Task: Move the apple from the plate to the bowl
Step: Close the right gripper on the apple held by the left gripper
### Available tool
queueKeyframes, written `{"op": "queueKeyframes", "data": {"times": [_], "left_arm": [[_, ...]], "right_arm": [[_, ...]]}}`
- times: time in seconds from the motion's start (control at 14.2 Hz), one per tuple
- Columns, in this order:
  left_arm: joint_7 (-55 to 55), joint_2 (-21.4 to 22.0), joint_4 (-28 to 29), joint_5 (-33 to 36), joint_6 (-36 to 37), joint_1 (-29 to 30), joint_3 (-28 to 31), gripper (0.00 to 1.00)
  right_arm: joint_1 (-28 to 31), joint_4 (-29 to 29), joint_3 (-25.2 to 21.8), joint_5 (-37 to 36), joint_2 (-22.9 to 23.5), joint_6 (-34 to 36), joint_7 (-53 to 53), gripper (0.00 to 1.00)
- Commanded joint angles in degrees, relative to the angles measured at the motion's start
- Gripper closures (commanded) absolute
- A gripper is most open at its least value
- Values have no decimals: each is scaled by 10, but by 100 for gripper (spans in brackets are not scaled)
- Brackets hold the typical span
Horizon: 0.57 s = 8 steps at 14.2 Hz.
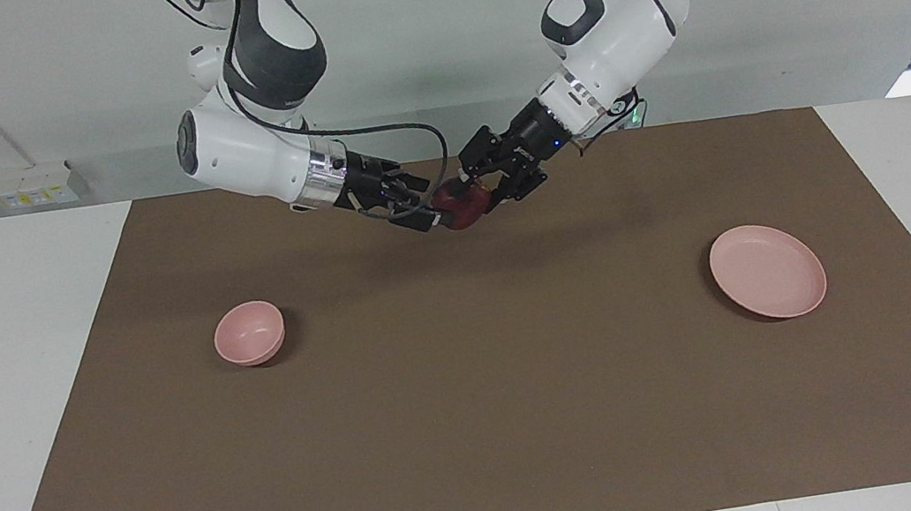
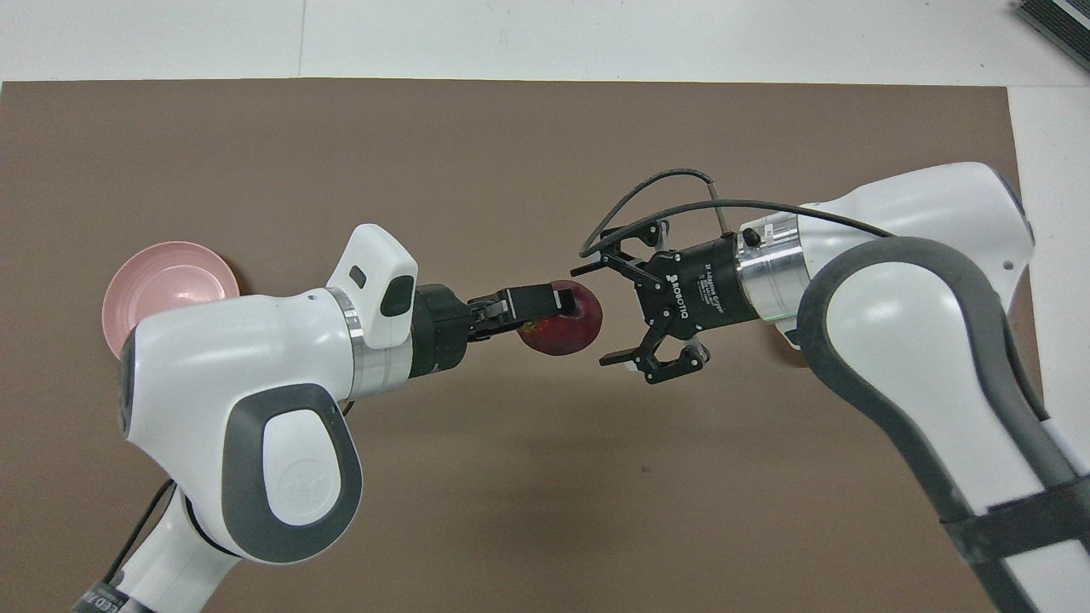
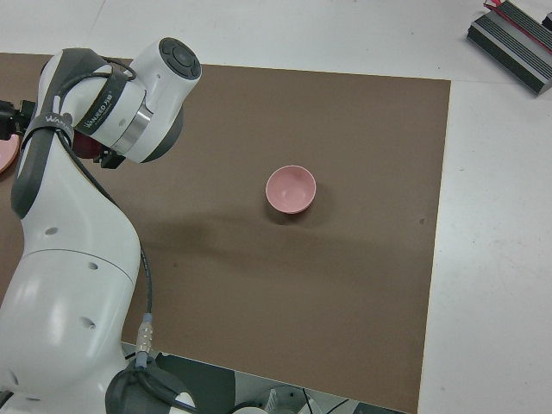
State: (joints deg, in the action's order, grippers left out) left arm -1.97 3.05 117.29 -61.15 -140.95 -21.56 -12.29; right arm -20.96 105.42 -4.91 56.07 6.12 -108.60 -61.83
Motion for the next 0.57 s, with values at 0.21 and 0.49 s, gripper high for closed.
{"op": "queueKeyframes", "data": {"times": [0.21,0.49], "left_arm": [[-16,15,14,-10,-14,-11,4,100],[-18,14,13,-10,-14,-11,4,100]], "right_arm": [[-22,0,1,19,10,-39,-11,0],[-28,1,1,19,8,-39,-14,0]]}}
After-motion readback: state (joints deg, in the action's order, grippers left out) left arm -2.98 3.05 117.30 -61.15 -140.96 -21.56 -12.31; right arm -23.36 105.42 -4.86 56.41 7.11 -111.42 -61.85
